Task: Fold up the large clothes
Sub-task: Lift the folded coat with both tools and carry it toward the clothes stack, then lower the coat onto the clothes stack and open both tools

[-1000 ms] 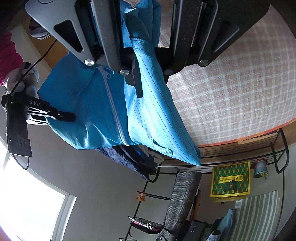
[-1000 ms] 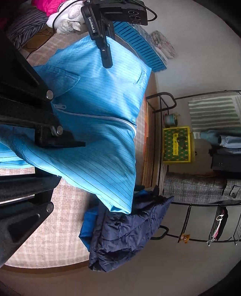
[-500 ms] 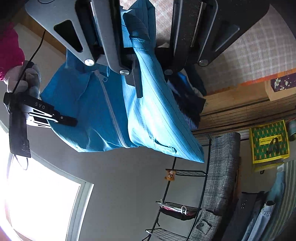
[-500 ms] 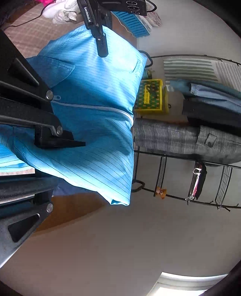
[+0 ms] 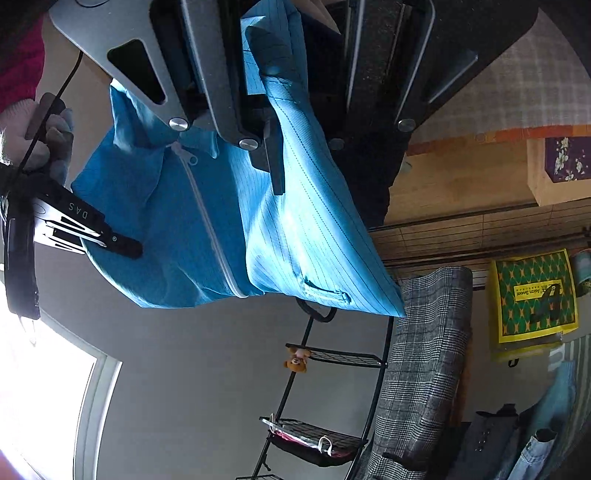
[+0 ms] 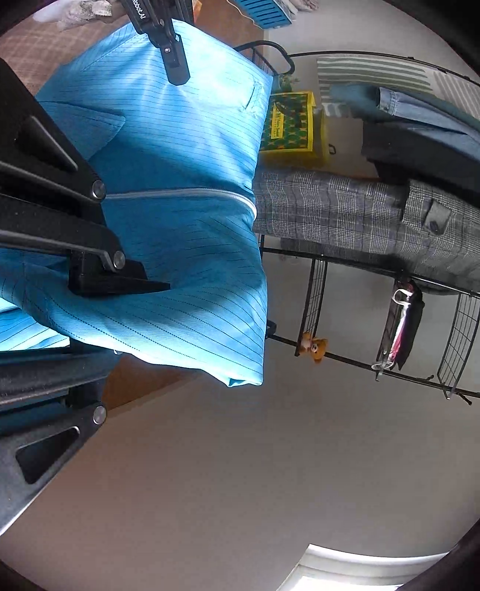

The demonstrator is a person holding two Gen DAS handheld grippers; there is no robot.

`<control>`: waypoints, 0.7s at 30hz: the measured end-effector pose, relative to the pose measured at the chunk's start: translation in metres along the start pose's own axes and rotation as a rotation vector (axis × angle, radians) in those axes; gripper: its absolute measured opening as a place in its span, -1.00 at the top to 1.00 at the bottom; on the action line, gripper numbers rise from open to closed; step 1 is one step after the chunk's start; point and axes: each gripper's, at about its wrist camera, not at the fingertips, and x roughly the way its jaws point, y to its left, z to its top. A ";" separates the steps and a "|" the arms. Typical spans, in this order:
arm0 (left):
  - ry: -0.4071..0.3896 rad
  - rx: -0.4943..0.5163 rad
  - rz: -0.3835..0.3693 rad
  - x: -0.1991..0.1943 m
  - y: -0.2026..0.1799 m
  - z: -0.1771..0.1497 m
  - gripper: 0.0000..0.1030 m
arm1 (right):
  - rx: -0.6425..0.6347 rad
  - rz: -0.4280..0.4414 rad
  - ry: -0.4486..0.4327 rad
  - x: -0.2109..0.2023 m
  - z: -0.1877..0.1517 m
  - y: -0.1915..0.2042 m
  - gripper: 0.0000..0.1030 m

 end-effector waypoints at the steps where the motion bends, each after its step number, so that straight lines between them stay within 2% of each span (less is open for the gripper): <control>1: 0.000 0.010 0.010 0.005 0.001 -0.001 0.91 | 0.001 -0.007 0.010 0.010 -0.001 0.001 0.92; 6: 0.023 0.042 0.047 0.022 -0.002 -0.008 0.91 | 0.005 -0.043 0.066 0.040 -0.016 -0.002 0.90; 8: 0.034 0.055 0.076 0.027 -0.004 -0.009 0.87 | 0.032 -0.066 0.097 0.051 -0.021 -0.009 0.68; 9: 0.033 0.063 0.105 0.029 -0.005 -0.010 0.83 | 0.041 -0.091 0.110 0.055 -0.023 -0.013 0.40; 11: 0.037 0.065 0.150 0.032 -0.003 -0.011 0.60 | 0.050 -0.148 0.109 0.057 -0.026 -0.017 0.22; 12: 0.039 0.060 0.166 0.033 -0.003 -0.012 0.47 | 0.056 -0.160 0.104 0.056 -0.027 -0.020 0.06; 13: 0.037 0.054 0.180 0.031 -0.002 -0.013 0.14 | 0.066 -0.160 0.101 0.054 -0.028 -0.022 -0.02; 14: 0.018 0.051 0.181 0.026 -0.001 -0.014 -0.01 | 0.074 -0.157 0.095 0.052 -0.028 -0.024 -0.09; 21: -0.038 0.075 0.167 -0.018 -0.007 -0.012 -0.01 | 0.091 -0.142 0.061 0.024 -0.027 -0.019 -0.10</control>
